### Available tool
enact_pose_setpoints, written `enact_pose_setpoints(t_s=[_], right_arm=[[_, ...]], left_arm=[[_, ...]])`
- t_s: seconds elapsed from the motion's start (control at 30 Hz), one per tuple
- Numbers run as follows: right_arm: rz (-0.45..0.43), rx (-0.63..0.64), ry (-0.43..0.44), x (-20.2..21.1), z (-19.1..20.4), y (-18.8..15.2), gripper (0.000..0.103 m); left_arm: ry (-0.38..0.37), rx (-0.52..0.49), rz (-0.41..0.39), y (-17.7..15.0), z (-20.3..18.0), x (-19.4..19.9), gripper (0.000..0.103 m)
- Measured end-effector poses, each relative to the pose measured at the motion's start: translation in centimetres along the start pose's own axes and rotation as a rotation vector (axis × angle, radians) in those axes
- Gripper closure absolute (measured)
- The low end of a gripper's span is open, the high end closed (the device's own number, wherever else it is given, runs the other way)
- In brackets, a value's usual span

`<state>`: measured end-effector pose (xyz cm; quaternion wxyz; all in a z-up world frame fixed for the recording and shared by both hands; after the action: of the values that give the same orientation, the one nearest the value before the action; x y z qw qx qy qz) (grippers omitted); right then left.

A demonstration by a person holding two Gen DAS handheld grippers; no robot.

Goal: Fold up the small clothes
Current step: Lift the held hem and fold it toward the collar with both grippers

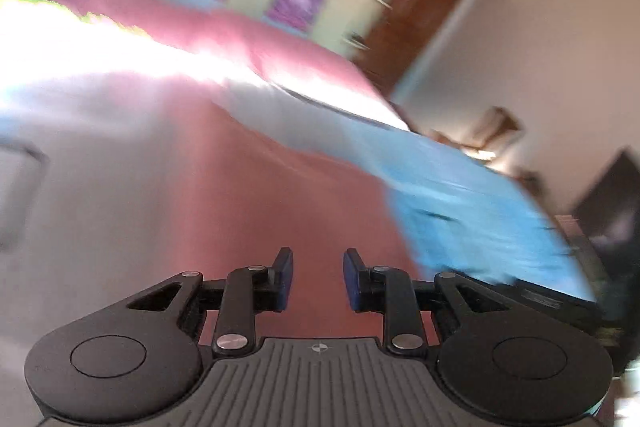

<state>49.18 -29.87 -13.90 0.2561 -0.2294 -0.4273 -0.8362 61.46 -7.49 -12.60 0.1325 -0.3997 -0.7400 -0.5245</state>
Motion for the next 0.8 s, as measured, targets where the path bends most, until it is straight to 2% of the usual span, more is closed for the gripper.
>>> enact_pose_setpoints(t_s=[0.07, 0.13, 0.17, 0.2, 0.33, 0.4, 0.47, 0.63, 0.7, 0.8], right_arm=[[0.055, -0.008, -0.002, -1.3, 0.4, -0.8, 0.054], [0.082, -0.013, -0.036, -2.3, 0.3, -1.2, 0.052], [0.094, -0.006, -0.052, -2.6, 0.2, -1.4, 0.051], [0.104, 0.005, -0.059, -3.0, 0.3, -1.4, 0.051], [0.136, 0.09, -0.075, -3.7, 0.8, -1.3, 0.053], [0.177, 0.146, -0.079, -4.5, 1.0, -1.5, 0.062], [0.18, 0.239, -0.111, -5.2, 1.7, -1.6, 0.089], [0.124, 0.367, -0.116, -4.5, 3.0, -1.0, 0.093], [0.074, 0.387, -0.114, -3.0, 3.5, -0.1, 0.094], [0.025, 0.425, -0.108, -0.5, 4.4, 1.0, 0.094]], left_arm=[[0.037, 0.018, 0.011, 0.6, 2.3, -0.3, 0.077], [0.075, 0.01, 0.013, 1.1, 4.1, -0.8, 0.077], [0.068, 0.013, 0.025, 0.9, 4.5, -1.1, 0.077], [0.065, 0.008, 0.034, -0.7, 4.1, -1.3, 0.077], [0.095, -0.032, 0.051, -1.6, 4.0, -1.9, 0.074], [0.099, -0.025, 0.059, -1.9, 5.1, -2.5, 0.07], [0.094, -0.026, 0.062, -2.3, 4.8, -3.0, 0.07], [0.073, -0.047, 0.054, -2.1, 5.0, -4.2, 0.07], [0.056, -0.051, 0.047, -1.8, 4.3, -4.0, 0.07], [0.067, -0.095, 0.057, -1.5, 3.0, -3.9, 0.07]])
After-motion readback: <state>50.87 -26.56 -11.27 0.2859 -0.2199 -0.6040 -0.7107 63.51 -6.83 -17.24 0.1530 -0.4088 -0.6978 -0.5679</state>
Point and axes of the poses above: each gripper's, at about its wrist camera, not at the fingertips, and x roughly against the way its jaws point, z to its left, y to its top, the point moved 8 cm from there along -x, roughly the way its jaws point, and after that the axes turned 2 degrees about z, right-handed, at the moved point
